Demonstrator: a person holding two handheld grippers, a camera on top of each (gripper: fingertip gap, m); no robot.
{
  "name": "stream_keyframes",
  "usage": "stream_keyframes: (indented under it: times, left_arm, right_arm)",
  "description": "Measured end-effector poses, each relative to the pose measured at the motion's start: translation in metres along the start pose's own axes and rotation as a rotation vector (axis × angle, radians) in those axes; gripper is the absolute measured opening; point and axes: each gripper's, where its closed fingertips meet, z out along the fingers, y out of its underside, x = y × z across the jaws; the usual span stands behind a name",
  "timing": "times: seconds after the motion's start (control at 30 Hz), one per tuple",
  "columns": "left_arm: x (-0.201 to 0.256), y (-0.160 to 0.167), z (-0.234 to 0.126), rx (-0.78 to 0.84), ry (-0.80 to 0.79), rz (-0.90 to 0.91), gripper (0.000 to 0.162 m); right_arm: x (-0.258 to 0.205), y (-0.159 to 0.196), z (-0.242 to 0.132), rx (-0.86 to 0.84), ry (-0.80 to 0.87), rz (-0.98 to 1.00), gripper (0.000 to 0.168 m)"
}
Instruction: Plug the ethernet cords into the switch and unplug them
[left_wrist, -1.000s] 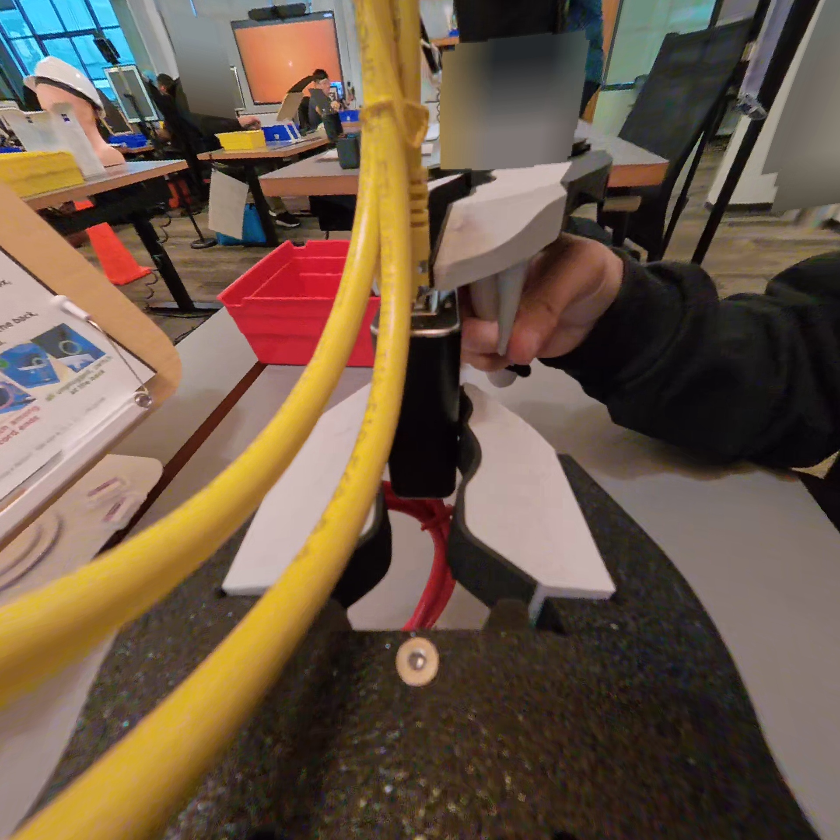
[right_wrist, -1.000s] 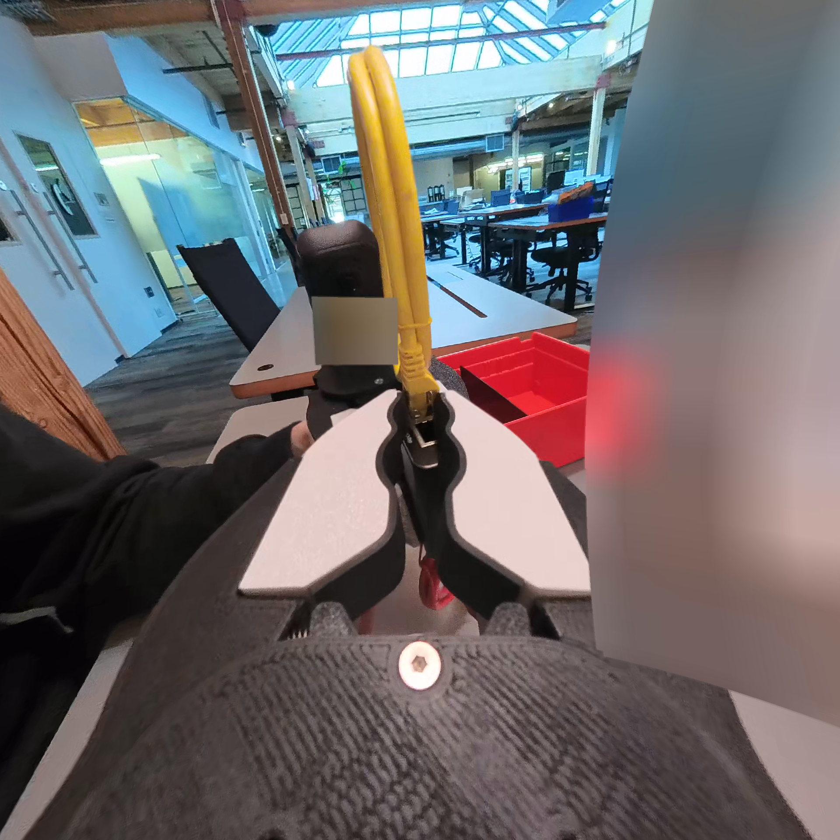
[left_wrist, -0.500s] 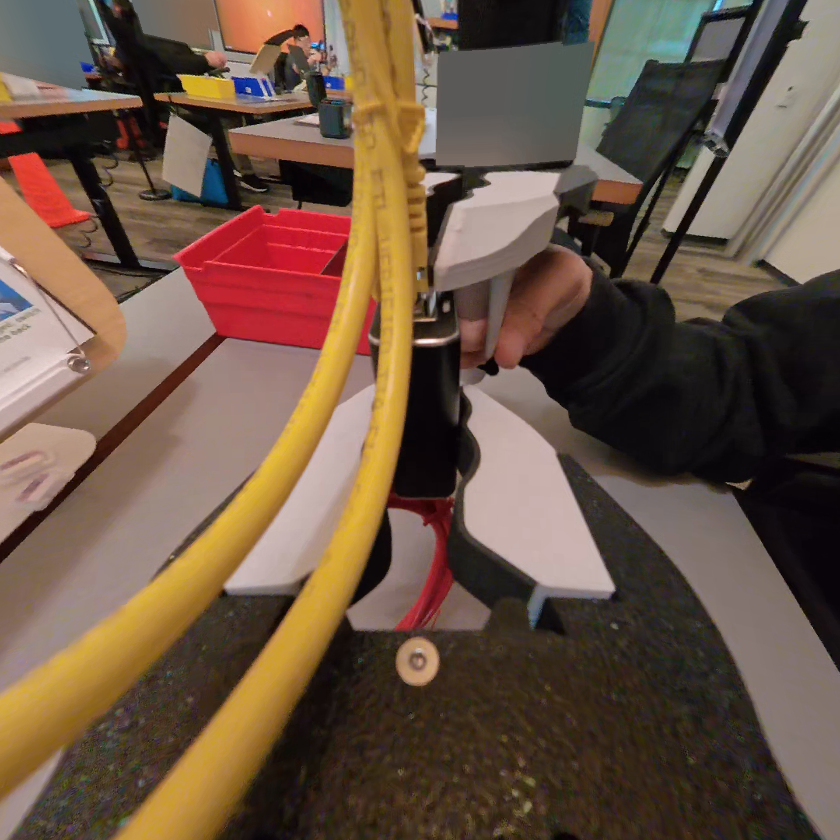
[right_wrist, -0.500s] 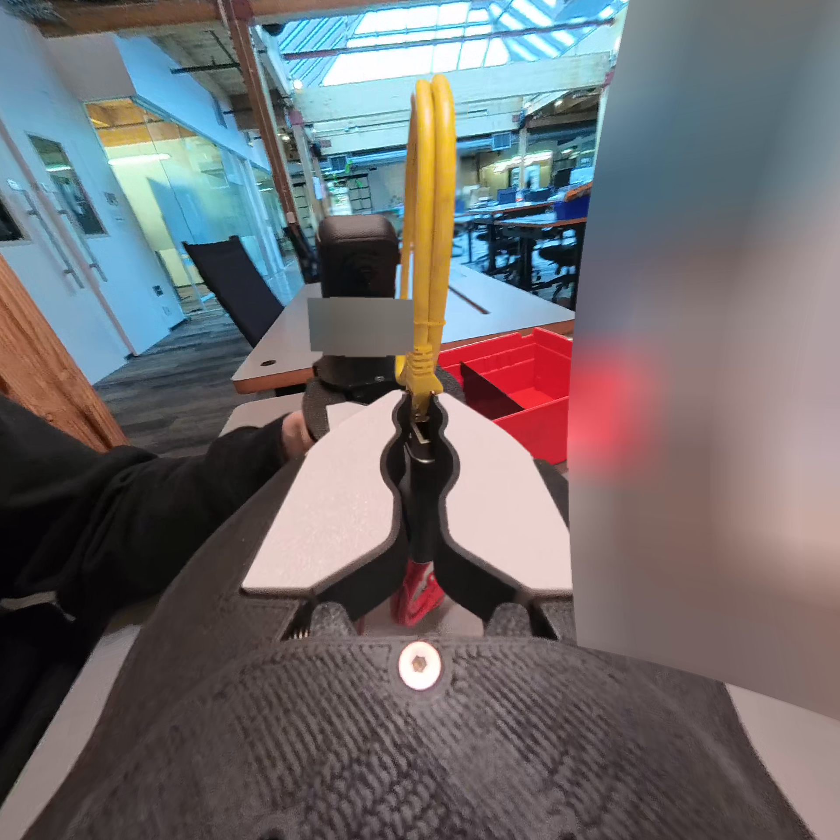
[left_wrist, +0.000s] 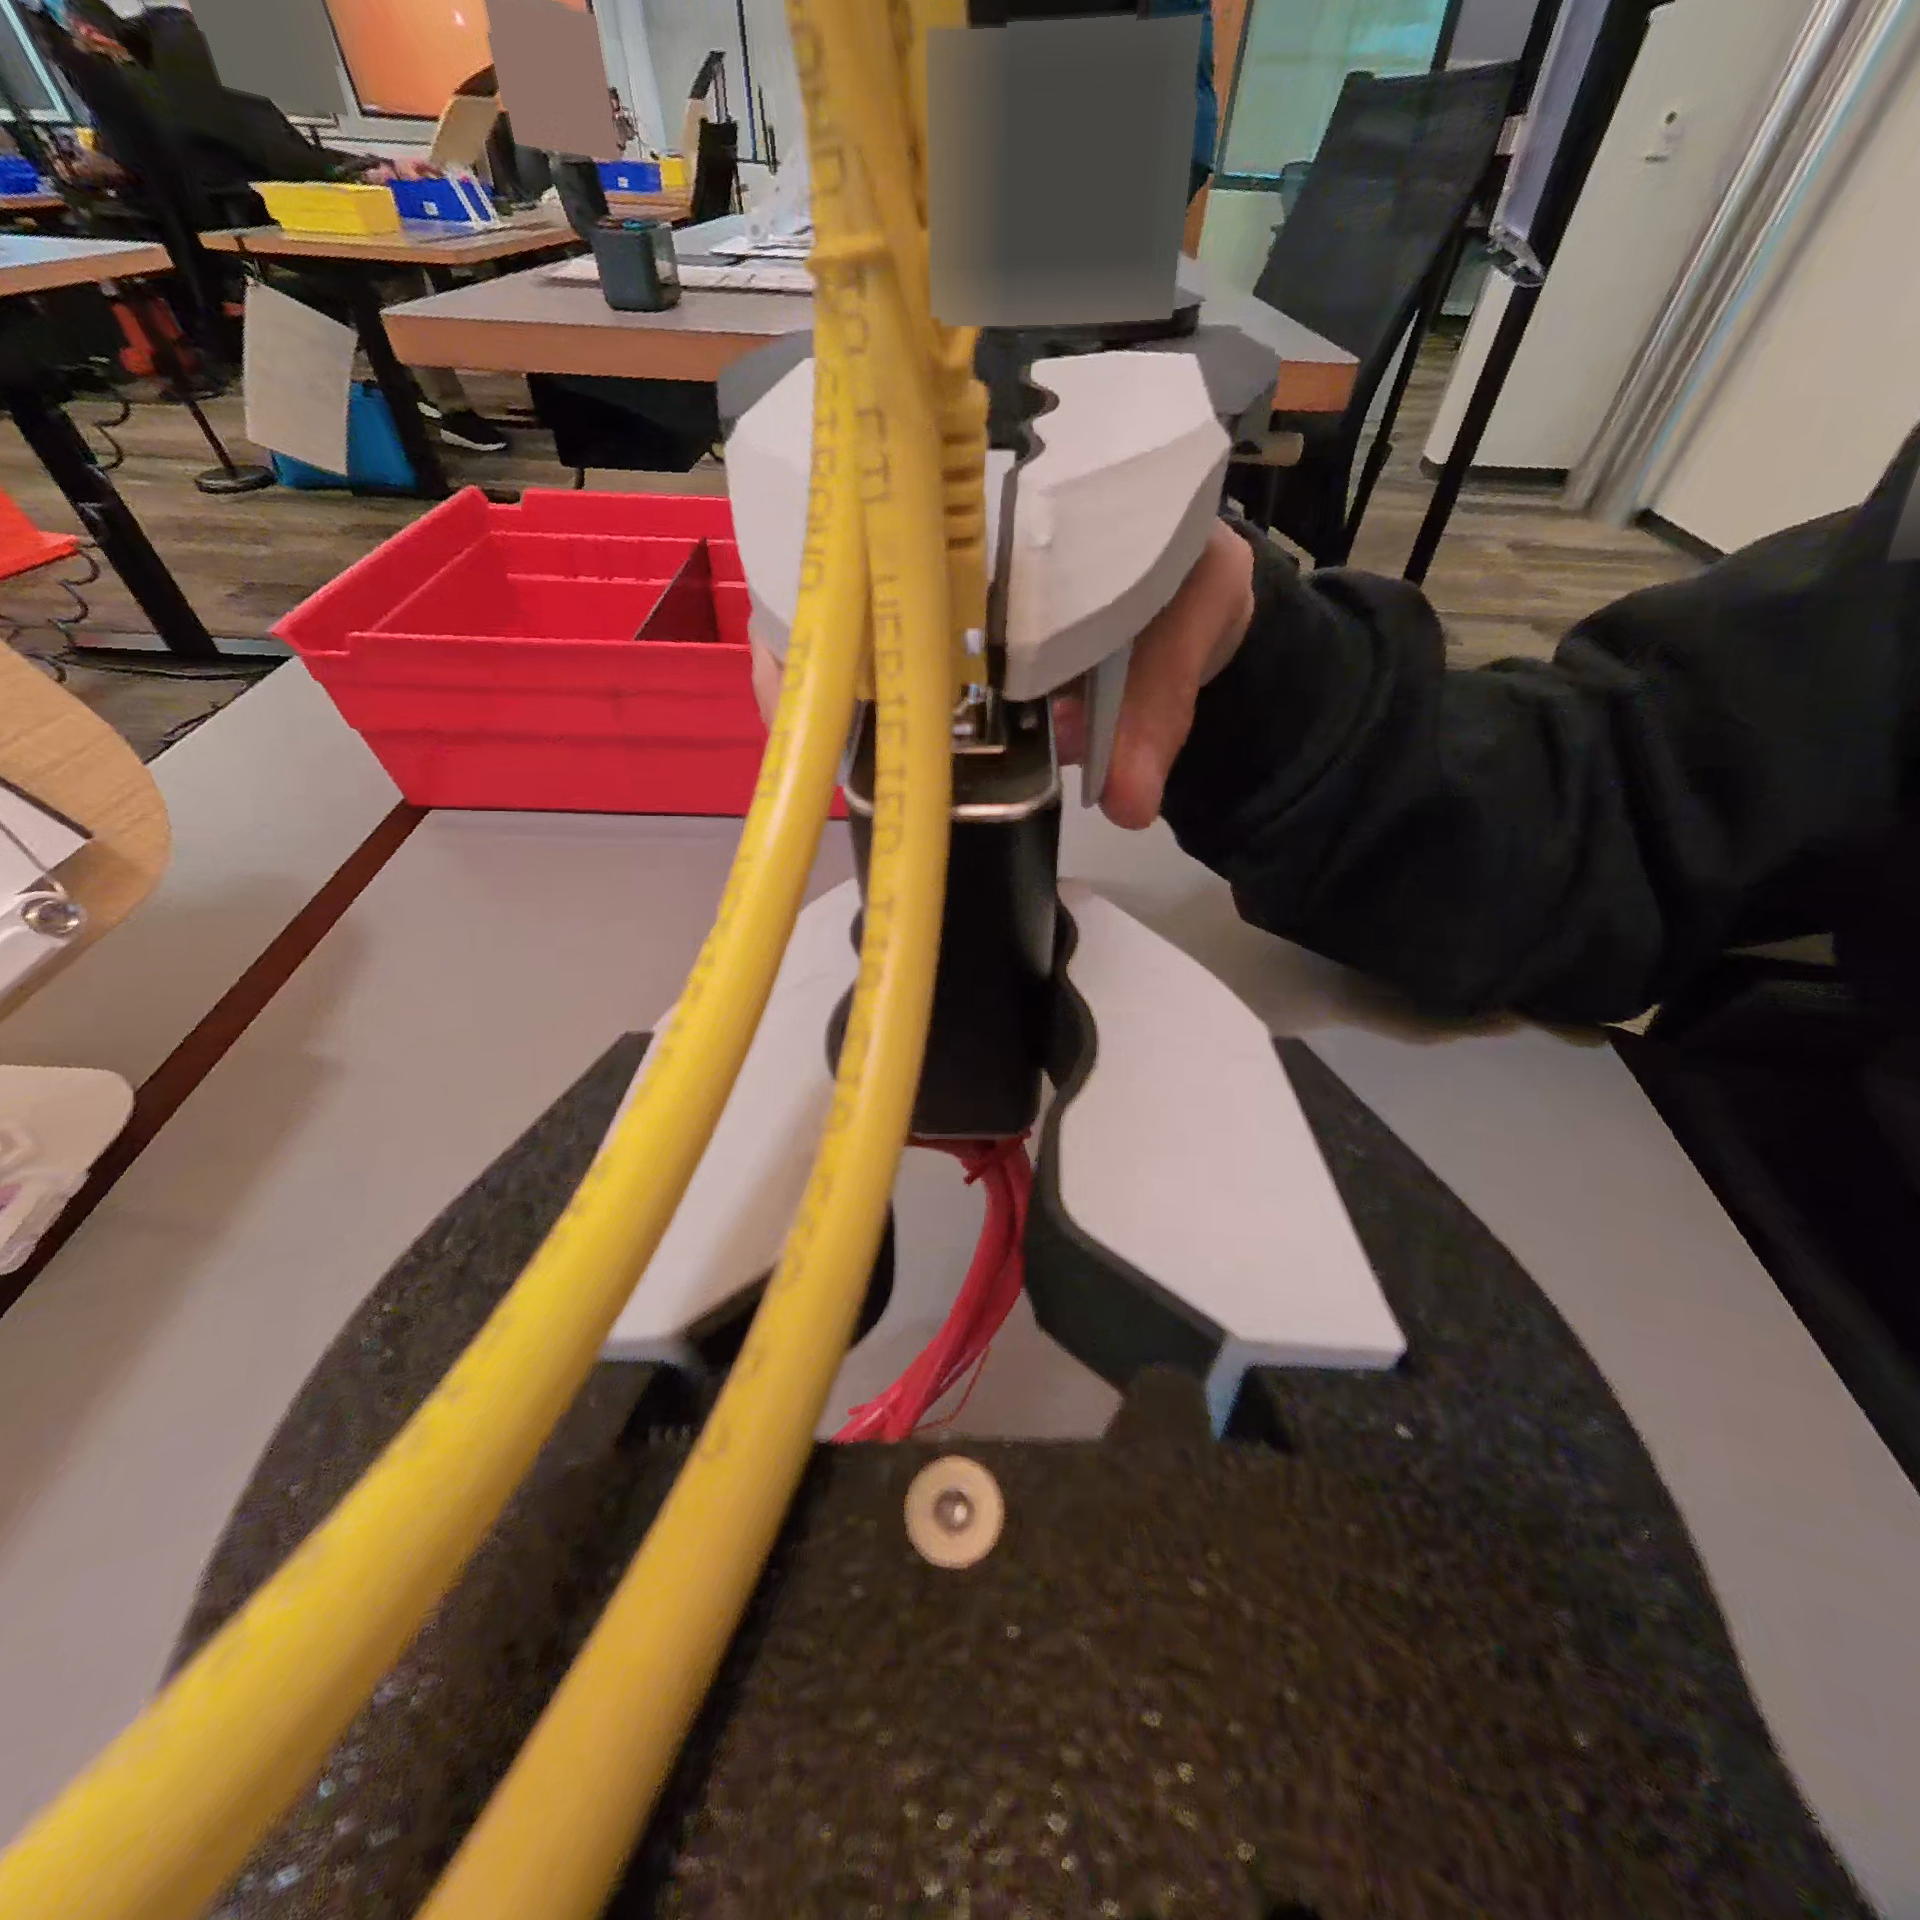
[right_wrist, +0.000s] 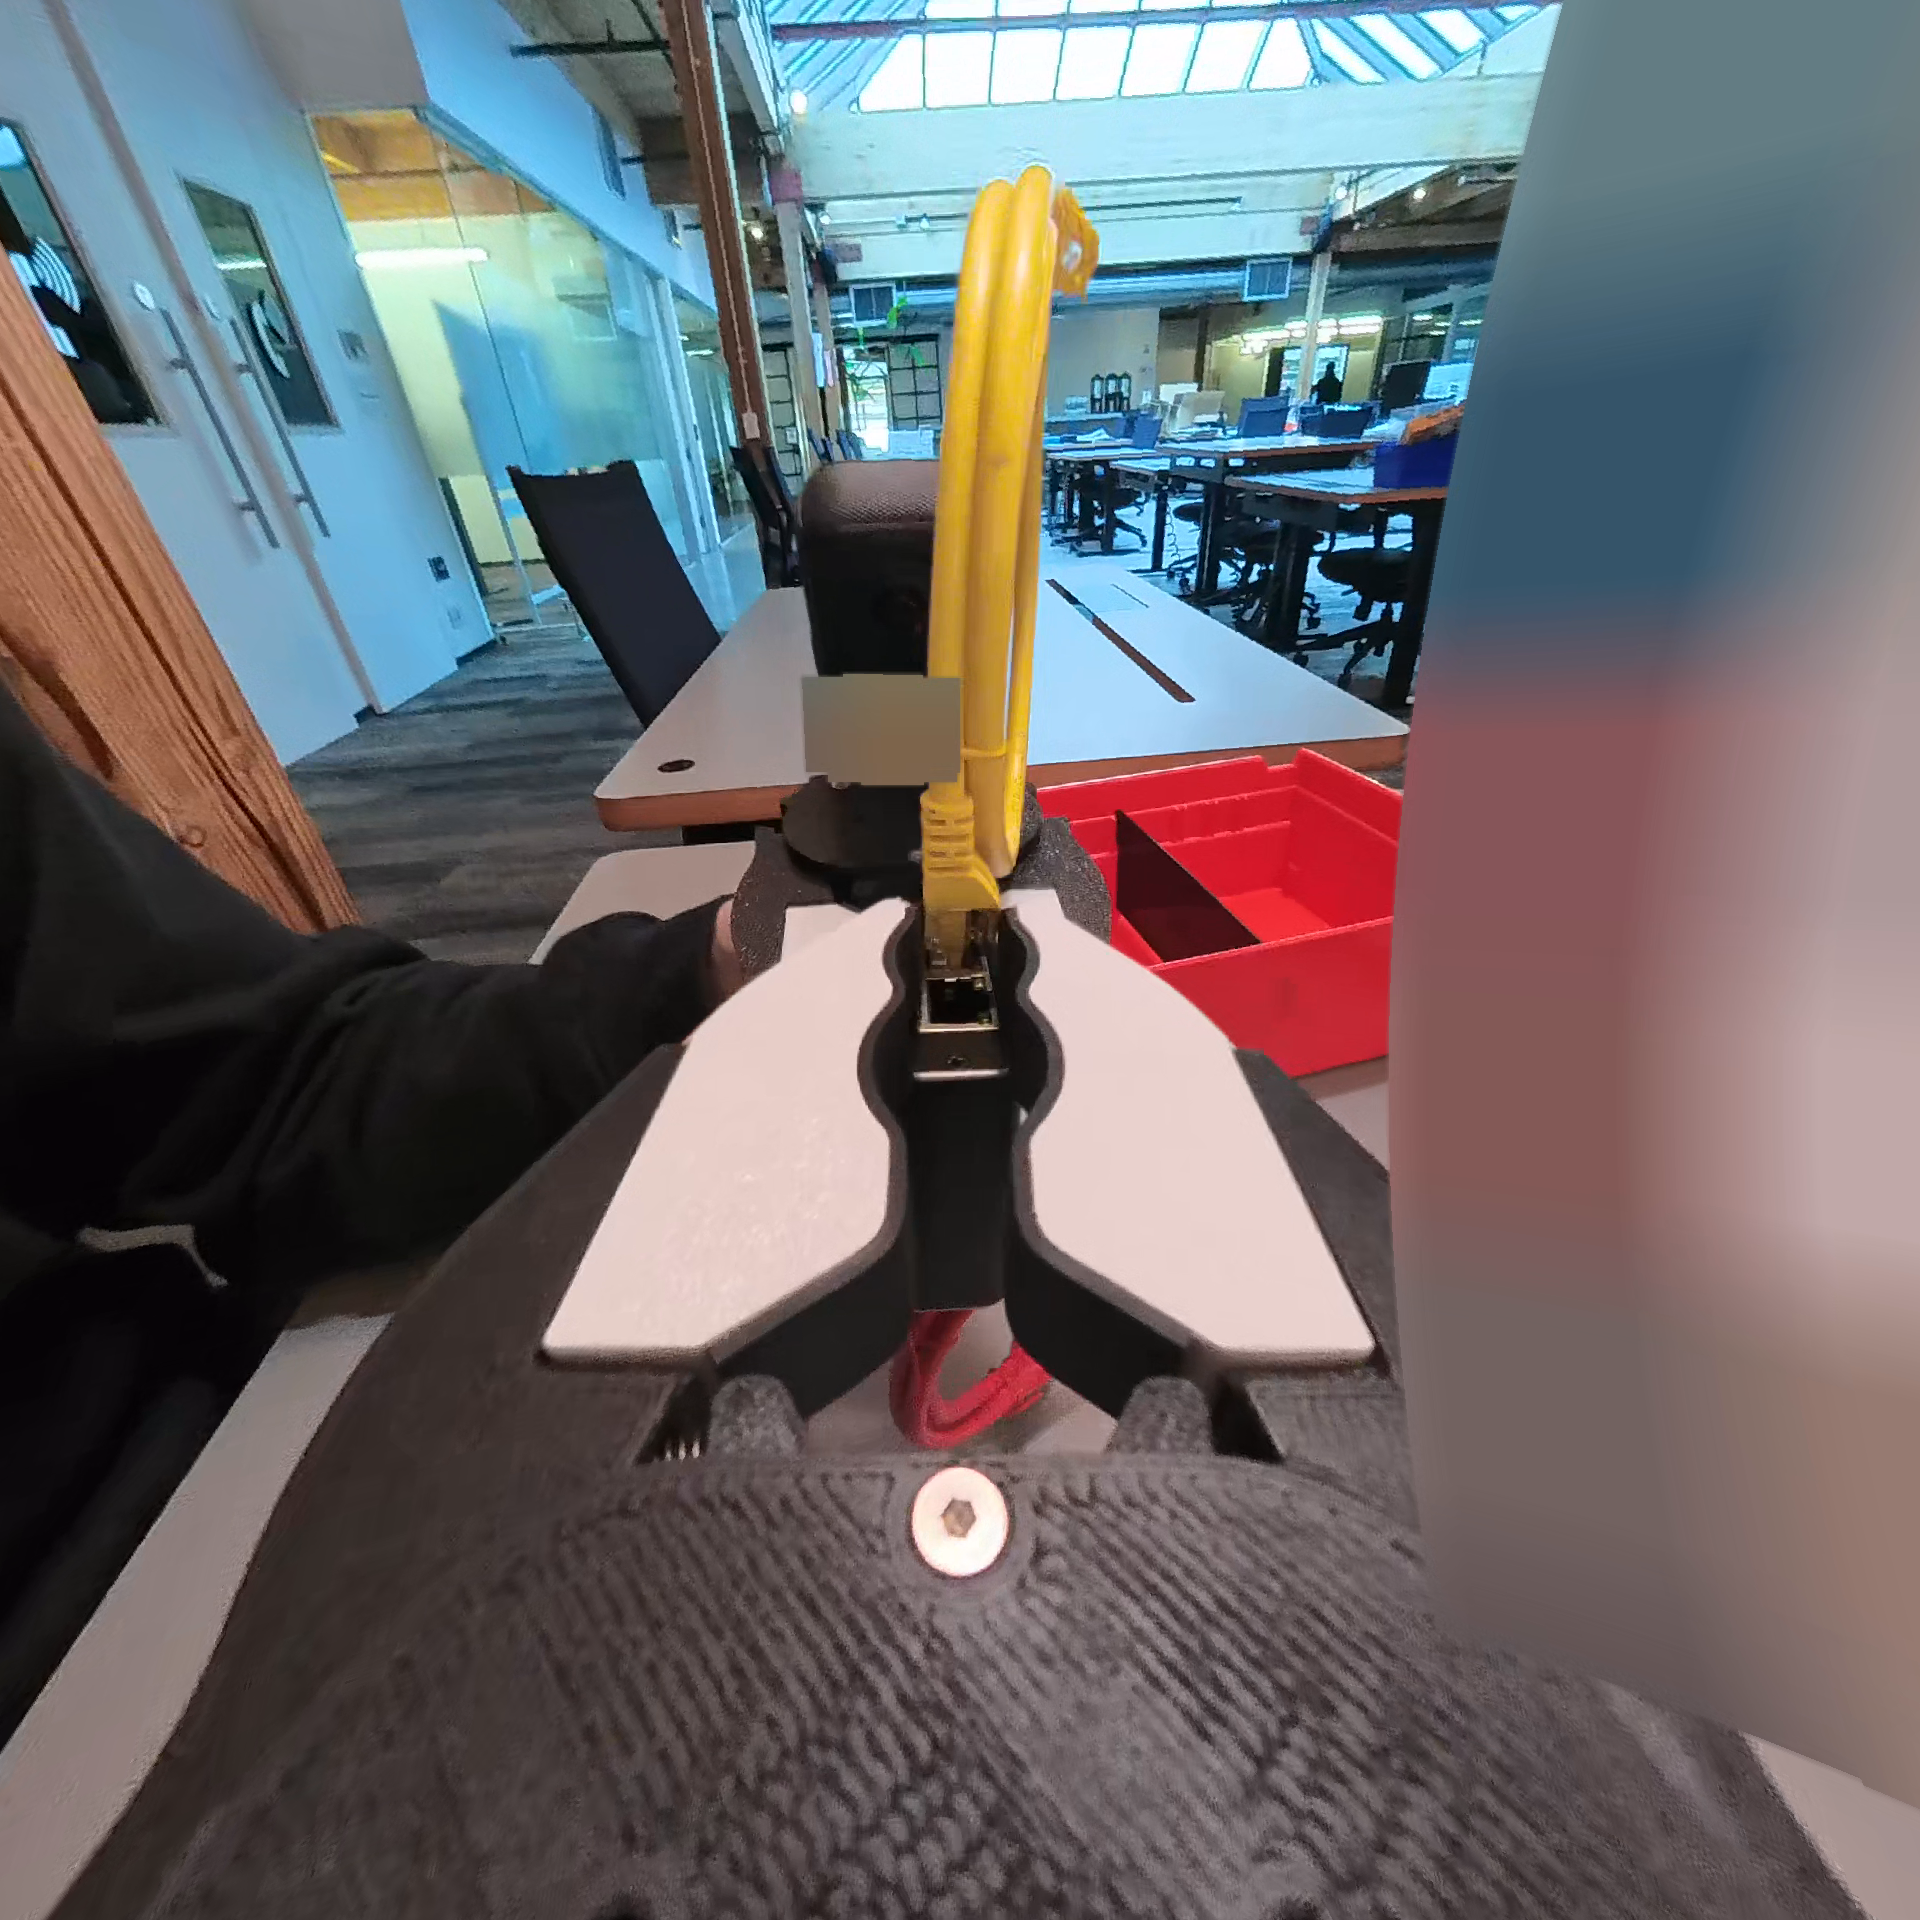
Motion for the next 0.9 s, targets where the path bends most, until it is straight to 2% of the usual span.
stream_keyframes:
  times: [0.43, 0.63, 0.7, 0.9]
  left_arm:
    - [0.009, 0.008, 0.006, -0.065, 0.045, 0.009, 0.027]
    - [0.01, 0.0, 0.005, -0.018, 0.056, 0.007, 0.026]
    - [0.008, 0.0, 0.003, -0.009, 0.048, -0.005, 0.027]
    - [0.008, 0.001, 0.002, -0.019, 0.051, -0.006, 0.027]
  right_arm:
    - [-0.008, 0.009, 0.009, -0.037, -0.052, 0.004, 0.016]
    - [-0.009, 0.003, 0.009, -0.018, -0.024, -0.04, 0.016]
    - [-0.009, 0.002, 0.006, -0.017, -0.029, -0.038, 0.022]
    - [-0.008, 0.0, 0.004, 0.006, -0.04, -0.018, 0.019]
